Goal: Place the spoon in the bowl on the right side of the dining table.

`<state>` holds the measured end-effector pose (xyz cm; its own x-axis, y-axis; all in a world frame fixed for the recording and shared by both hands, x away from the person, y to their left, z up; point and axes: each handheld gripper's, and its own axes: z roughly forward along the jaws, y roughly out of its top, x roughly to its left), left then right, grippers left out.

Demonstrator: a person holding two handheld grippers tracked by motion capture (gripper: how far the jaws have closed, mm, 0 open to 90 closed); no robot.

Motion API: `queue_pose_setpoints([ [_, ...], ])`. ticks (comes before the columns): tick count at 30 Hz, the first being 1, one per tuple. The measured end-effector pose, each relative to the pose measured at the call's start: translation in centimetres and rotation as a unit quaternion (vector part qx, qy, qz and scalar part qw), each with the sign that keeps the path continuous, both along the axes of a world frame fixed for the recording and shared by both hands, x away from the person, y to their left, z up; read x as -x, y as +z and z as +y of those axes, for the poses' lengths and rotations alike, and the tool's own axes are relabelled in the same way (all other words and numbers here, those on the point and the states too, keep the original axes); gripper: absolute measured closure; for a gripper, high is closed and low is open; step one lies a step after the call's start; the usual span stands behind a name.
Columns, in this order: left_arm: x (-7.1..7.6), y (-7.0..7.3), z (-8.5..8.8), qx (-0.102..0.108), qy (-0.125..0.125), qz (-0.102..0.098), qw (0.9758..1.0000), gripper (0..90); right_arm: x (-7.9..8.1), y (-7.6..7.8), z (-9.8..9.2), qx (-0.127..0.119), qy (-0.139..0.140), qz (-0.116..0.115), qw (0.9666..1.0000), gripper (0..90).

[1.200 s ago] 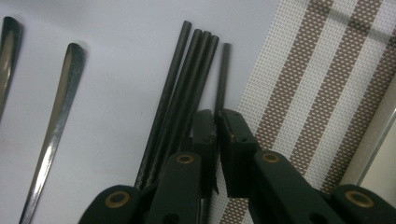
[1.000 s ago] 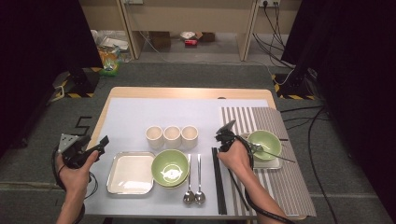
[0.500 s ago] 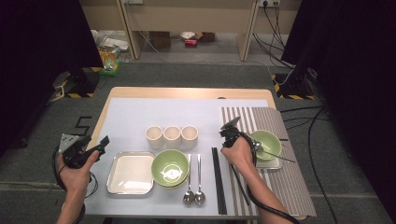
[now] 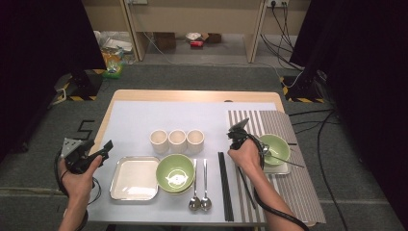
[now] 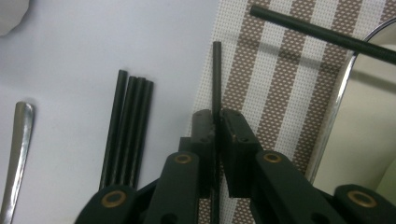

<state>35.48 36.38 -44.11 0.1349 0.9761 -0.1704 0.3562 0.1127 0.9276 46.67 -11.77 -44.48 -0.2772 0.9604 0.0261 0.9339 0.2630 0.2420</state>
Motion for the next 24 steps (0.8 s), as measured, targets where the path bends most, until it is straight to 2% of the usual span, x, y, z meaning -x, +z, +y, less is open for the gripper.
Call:
queue_pose_setpoints([
  [3,0.0,0.0,0.1,0.001,0.001,-0.001,1.0,23.8,0.6,0.4,-0.2,0.0,0.003,-0.006,1.0,81.2],
  [14,0.1,0.2,0.2,0.003,0.004,-0.004,1.0,23.8,4.6,1.1,-2.1,0.021,0.021,0.055,0.9981,80.0],
  [24,0.1,0.3,0.1,0.002,0.002,-0.005,1.0,23.8,6.3,0.5,-1.9,0.032,0.029,0.08,0.9958,79.8],
])
